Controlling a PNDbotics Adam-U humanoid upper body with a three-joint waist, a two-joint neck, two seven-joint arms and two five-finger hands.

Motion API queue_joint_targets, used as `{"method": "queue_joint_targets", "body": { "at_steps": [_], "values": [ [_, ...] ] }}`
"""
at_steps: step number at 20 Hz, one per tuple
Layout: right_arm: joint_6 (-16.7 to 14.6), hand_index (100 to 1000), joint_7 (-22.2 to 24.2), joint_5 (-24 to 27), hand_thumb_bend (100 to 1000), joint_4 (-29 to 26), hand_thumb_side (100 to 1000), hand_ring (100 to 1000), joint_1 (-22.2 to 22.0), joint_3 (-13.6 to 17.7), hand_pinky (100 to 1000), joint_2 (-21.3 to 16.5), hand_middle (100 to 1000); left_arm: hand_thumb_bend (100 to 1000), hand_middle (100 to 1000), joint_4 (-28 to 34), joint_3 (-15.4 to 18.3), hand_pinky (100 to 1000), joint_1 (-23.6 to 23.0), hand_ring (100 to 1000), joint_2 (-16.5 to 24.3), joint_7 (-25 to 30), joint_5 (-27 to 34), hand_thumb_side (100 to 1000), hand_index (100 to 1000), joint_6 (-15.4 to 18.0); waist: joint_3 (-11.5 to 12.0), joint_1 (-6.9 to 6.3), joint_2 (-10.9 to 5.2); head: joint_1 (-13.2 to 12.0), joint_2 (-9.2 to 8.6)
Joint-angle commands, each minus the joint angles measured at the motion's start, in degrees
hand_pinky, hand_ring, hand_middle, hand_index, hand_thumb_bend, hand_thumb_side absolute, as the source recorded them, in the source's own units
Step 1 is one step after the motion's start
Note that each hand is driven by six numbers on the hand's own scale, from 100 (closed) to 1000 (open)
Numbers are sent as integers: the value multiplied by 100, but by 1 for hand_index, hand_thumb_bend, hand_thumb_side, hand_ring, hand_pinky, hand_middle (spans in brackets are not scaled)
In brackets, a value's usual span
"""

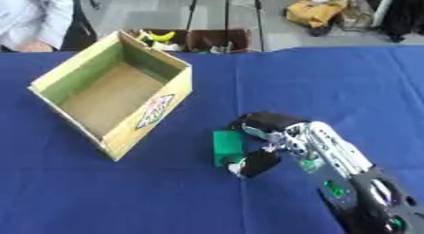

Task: Pick up objects on the table and place them in the box.

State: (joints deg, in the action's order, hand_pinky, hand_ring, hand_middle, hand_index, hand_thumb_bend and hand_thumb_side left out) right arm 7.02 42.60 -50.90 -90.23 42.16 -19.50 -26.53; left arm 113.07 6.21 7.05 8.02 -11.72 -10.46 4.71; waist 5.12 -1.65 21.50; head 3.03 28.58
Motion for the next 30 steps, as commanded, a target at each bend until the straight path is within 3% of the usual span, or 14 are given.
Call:
{"method": "queue_joint_targets", "body": {
  "at_steps": [1,6,11,16,20,21,22,30],
  "values": [
    [56,869,-160,-48,136,35,491,837,77,-4,764,-62,752,116,705,61,4,302,27,713,41,-6,-16,941,887,-16,11,3,-88,-5,-62],
    [168,764,-405,-27,100,12,388,791,77,2,733,-78,635,112,705,60,5,301,30,713,42,-16,-13,939,886,-27,8,10,-84,-12,-49],
    [358,708,-735,20,100,-109,340,759,123,17,709,-91,579,106,705,49,6,300,28,714,45,-16,-9,937,886,-41,9,18,-95,-13,-56],
    [540,685,-998,158,100,-302,350,748,177,85,698,-124,554,102,704,47,12,300,25,713,50,-32,-7,935,885,-53,6,27,-108,-21,-50],
    [692,663,-1211,244,100,-465,309,738,259,184,691,-136,528,100,704,47,14,300,23,713,52,-41,-7,937,885,-59,4,31,-116,-19,-43],
    [728,662,-1257,267,100,-500,340,737,282,203,690,-138,528,100,704,47,15,300,22,713,53,-45,-6,933,885,-60,5,30,-119,-19,-41],
    [755,660,-1299,277,100,-536,307,737,311,221,690,-143,525,100,704,46,15,300,20,714,54,-47,-5,933,885,-62,7,29,-121,-18,-38],
    [959,638,-1564,360,100,-759,325,723,761,395,684,-181,503,100,705,35,3,300,-1,714,76,-44,4,932,885,-66,68,51,-177,27,58]
  ]
}}
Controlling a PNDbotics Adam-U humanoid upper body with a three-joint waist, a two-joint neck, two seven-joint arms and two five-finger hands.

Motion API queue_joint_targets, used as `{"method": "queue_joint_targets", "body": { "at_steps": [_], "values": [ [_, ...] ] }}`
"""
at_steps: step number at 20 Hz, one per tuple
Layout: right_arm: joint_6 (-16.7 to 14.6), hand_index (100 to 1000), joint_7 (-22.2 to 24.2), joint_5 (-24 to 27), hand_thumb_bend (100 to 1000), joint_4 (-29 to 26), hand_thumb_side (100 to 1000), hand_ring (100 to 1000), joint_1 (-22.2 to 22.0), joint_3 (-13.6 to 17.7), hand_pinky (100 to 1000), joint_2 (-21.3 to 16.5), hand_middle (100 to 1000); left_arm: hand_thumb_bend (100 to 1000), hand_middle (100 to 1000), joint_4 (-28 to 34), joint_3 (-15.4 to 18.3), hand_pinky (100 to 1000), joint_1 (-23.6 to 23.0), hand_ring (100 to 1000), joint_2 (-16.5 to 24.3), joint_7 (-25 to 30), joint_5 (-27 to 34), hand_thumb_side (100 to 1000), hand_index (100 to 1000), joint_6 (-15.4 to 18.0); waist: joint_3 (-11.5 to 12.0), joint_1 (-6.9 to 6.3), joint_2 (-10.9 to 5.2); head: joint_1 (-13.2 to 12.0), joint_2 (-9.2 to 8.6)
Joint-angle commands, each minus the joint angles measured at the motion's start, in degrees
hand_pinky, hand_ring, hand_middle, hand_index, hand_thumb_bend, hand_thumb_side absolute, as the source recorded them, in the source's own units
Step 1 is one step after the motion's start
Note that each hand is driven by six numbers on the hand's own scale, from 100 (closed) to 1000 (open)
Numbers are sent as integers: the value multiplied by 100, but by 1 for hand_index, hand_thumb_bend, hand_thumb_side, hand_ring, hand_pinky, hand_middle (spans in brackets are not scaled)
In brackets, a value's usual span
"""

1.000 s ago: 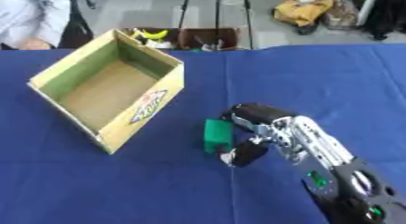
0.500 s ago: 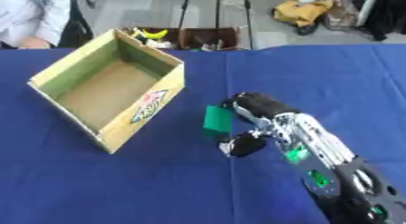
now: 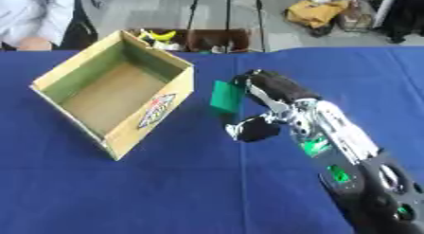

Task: Pick up objects on the table and place them in the box.

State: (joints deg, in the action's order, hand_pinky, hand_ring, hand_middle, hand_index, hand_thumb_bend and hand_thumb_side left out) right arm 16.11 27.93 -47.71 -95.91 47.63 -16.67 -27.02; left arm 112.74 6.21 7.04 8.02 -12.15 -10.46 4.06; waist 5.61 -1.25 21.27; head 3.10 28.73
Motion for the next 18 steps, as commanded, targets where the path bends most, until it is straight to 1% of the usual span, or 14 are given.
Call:
{"method": "queue_joint_targets", "body": {
  "at_steps": [1,5,9,14,18],
  "values": [
    [61,636,-127,32,100,-211,328,721,300,125,683,-135,501,100,705,67,-1,300,-3,714,80,2,6,932,885,-1,35,16,-163,34,58],
    [142,632,-213,106,100,-218,334,717,688,180,679,-113,499,100,705,58,-29,300,-12,715,97,29,18,932,885,5,134,42,-198,111,132],
    [205,624,-272,116,100,-36,340,713,1062,194,676,-30,492,100,705,48,-64,300,-9,715,113,67,37,932,885,13,262,77,-217,202,149],
    [244,619,-367,-2,100,391,343,709,1480,176,675,259,488,100,705,41,-107,301,1,715,127,112,68,932,885,25,392,98,-223,332,123],
    [293,619,-541,-279,100,885,328,705,1781,212,673,577,490,100,705,41,-144,301,22,715,132,151,96,932,885,39,542,109,-222,467,96]
  ]
}}
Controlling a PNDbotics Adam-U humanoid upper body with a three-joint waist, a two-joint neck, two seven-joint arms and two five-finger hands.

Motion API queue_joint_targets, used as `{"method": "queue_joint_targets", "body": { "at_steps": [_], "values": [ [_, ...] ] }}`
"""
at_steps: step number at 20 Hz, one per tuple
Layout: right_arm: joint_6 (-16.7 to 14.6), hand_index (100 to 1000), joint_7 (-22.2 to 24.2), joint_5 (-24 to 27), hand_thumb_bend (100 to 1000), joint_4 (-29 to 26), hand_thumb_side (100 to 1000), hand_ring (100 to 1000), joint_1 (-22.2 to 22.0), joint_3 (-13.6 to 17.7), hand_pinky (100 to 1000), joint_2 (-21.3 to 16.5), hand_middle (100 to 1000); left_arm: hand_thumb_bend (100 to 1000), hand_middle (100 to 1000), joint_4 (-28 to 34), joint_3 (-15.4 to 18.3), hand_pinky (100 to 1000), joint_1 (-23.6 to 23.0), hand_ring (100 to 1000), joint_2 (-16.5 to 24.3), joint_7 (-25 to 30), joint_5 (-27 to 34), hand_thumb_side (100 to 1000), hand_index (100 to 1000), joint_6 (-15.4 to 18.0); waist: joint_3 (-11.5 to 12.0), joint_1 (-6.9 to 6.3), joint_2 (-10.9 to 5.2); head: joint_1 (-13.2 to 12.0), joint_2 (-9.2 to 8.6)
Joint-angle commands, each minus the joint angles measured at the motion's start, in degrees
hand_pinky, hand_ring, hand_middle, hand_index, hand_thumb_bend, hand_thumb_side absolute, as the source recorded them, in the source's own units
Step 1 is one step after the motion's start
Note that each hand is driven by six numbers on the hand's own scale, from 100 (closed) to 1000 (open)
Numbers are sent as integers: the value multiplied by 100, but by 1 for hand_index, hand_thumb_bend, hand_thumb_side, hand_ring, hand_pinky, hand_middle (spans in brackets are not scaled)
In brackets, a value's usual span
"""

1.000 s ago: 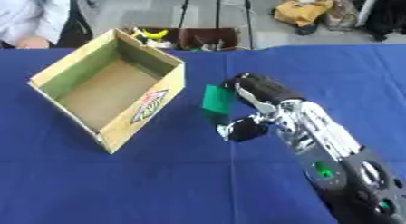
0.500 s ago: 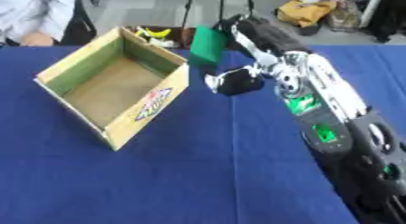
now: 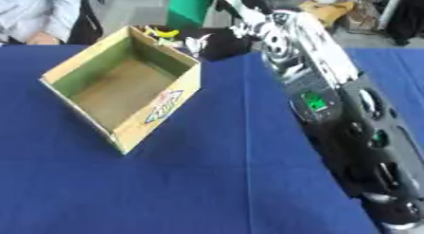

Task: Pick up objects on the table and place them in the box.

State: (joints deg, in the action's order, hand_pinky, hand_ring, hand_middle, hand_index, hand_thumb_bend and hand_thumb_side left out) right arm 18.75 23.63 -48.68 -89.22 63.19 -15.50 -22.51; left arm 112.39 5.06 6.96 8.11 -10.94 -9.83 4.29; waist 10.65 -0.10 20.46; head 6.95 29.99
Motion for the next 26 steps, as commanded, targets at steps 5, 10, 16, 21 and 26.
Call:
{"method": "queue_joint_targets", "body": {
  "at_steps": [5,10,16,21,26],
  "values": [
    [100,614,-418,-549,100,924,340,700,597,221,671,580,484,100,705,74,-89,301,80,716,129,93,72,932,885,33,293,37,-98,293,-110],
    [232,611,-865,-1006,100,1598,348,698,758,364,668,1011,480,100,705,78,-131,301,142,716,121,143,108,932,886,47,488,63,-13,512,-231],
    [432,609,-1559,-1675,100,2165,346,694,705,507,661,1544,480,100,705,94,-170,301,236,717,85,189,149,932,885,62,695,72,95,708,-379],
    [479,609,-1917,-1993,100,2514,346,692,643,559,657,1779,479,100,705,99,-189,302,281,717,76,213,175,931,885,67,837,101,140,815,-429],
    [467,608,-2083,-2133,100,2810,350,692,548,558,655,1910,478,100,705,104,-198,302,317,718,60,230,193,931,885,69,914,111,183,883,-466]
  ]
}}
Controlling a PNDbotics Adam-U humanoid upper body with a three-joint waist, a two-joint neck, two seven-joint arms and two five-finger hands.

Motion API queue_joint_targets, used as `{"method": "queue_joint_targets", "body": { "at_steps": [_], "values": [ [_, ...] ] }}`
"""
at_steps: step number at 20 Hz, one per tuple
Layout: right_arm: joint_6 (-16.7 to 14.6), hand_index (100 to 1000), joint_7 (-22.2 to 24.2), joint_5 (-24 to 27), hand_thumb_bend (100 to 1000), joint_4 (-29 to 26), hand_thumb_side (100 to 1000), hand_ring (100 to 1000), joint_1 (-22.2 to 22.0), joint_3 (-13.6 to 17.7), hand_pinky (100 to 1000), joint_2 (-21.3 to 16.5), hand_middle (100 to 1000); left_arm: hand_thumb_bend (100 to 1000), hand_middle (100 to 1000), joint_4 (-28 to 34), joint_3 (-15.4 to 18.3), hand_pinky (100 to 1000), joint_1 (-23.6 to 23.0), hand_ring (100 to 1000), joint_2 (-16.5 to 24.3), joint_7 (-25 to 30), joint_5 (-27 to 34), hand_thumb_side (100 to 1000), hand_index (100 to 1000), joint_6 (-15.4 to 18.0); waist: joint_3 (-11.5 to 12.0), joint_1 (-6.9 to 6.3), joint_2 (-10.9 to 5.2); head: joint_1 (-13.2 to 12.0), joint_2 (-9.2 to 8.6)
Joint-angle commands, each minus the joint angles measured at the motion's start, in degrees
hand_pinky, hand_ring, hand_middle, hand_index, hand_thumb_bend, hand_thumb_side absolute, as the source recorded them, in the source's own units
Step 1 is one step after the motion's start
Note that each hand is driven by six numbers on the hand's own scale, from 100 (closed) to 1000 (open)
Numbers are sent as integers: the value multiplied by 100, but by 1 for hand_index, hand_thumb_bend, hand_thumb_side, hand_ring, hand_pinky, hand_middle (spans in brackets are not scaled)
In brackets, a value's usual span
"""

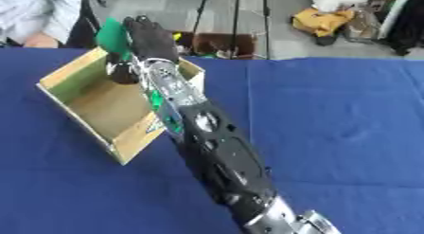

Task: Pick up objects on the table and place them in the box.

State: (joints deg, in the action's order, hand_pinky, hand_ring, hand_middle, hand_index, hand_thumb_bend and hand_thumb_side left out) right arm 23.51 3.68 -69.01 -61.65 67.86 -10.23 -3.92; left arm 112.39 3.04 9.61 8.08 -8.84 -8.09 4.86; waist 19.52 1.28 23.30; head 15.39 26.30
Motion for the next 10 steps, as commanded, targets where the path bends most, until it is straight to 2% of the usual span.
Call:
{"method": "queue_joint_targets", "body": {
  "at_steps": [1,2,3,10],
  "values": [
    [-17,608,-106,-108,100,106,350,692,58,27,655,73,478,100,705,105,4,302,60,718,60,23,22,931,886,13,37,-26,-91,47,-106],
    [-29,608,-115,-120,100,158,328,691,37,16,654,95,478,100,706,106,2,302,68,718,56,26,23,931,886,13,45,-24,-82,56,-116],
    [-43,607,-117,-132,100,202,351,691,18,3,653,116,478,100,706,107,1,302,75,718,52,29,25,930,886,13,53,-22,-74,65,-125],
    [-149,607,-106,-263,100,393,351,688,-84,-92,652,211,479,100,706,112,1,299,110,718,29,40,29,930,886,12,86,-2,-17,89,-171]
  ]
}}
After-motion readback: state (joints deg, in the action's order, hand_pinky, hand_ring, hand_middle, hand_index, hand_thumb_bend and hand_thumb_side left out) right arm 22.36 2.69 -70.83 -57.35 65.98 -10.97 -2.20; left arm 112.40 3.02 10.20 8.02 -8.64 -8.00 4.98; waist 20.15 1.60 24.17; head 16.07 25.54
